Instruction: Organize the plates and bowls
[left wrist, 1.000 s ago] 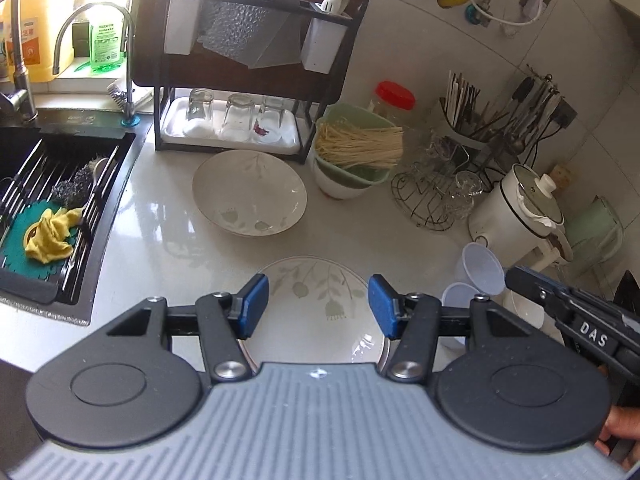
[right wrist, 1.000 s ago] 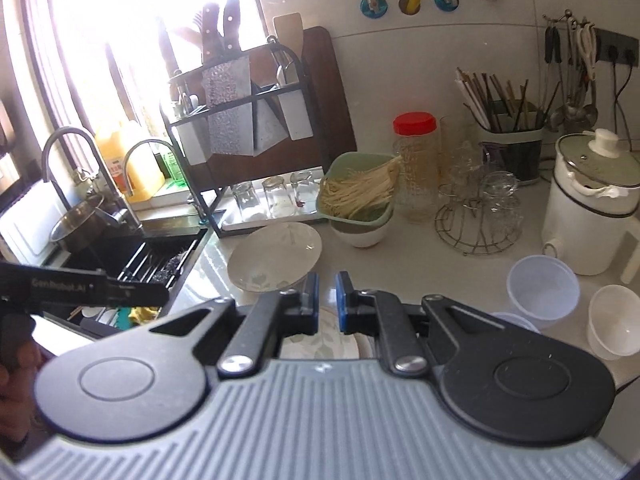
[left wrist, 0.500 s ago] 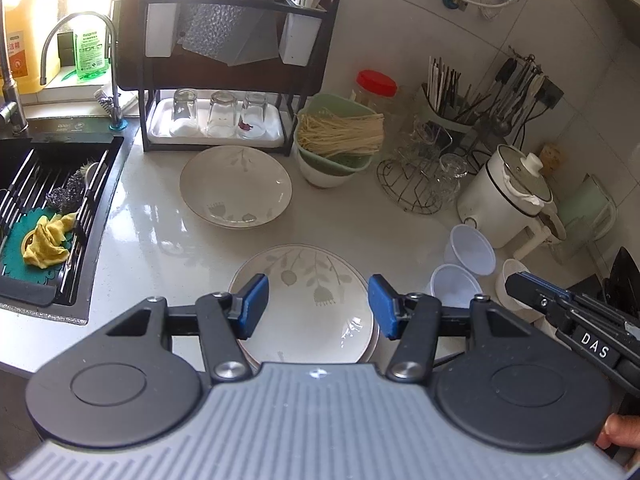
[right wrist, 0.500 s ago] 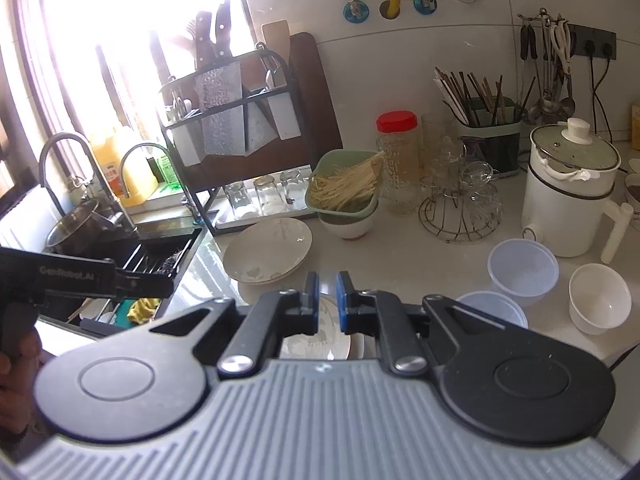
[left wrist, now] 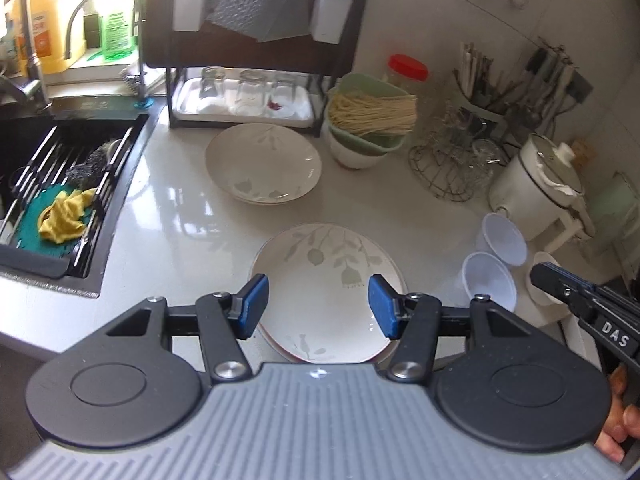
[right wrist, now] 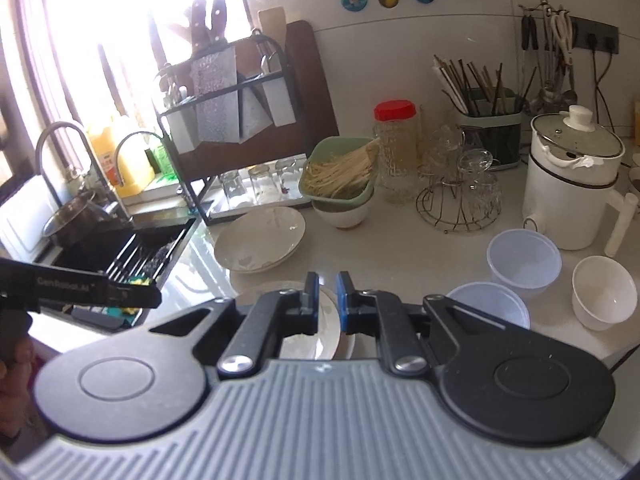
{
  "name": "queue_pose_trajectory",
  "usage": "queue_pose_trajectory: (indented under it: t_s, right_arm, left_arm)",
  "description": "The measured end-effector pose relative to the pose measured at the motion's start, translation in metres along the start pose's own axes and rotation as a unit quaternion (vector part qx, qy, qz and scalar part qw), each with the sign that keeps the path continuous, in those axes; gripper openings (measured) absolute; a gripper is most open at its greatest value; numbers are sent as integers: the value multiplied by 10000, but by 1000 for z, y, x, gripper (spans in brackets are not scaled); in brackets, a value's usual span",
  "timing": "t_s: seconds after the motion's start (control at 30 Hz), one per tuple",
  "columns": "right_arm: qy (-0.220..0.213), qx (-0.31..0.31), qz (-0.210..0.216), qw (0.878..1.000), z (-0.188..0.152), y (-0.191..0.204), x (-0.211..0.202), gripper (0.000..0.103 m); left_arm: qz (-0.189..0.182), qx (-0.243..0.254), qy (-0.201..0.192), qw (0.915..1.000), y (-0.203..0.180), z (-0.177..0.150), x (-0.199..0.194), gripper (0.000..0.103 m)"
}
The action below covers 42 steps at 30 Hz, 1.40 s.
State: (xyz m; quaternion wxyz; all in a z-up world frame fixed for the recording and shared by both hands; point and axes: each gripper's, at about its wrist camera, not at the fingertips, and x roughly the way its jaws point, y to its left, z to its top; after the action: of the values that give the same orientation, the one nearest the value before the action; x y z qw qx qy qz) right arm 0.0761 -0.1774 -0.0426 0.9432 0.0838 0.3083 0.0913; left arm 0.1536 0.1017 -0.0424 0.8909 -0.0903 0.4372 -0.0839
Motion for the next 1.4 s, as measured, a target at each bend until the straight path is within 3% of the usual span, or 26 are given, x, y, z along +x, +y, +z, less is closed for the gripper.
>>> queue_pose_trajectory:
  t_s: [0.17,0.3,0.43,0.47,0.53,0.57,0.6,0.7,1.4]
  right_arm:
    - [37,-143,188,9997,2,-11,3,13]
    - [-98,-633,37,9979,1,-8,2,13]
    - [-28,-602,145,9981,4,-11,8,14]
    - [2,-579,131,9982,6,-11,12,19]
    - [20,-532,137,9985,8,-10,19,50]
    - [-18,-508,141,9986,9,-9,22,78]
    - [-70,-488,123,9987,10,-8,25,92]
    - [-52,-407,56,9991,14,-3,40,92]
    - [491,568,-228,9969,43,23,171,90]
  left_arm:
    - [166,-177,-48,9997,-6,-6,6,62]
    - [291,-332,-24,9990,-8,-12,11,62]
    - [415,-490,-5,9979,-2,-12,13,62]
    - [426,-530,7,9977,0,-10,14,65]
    - [496,-541,-22,9973,5,-4,18,76]
    - [552,-521,-50,9971,7,0,20,83]
    - [590,-501,-69,9970,10,4,23,87]
    - [584,-406,-43,9975,22,20,37,94]
    - [226,-137,271,9993,112,117,156,94]
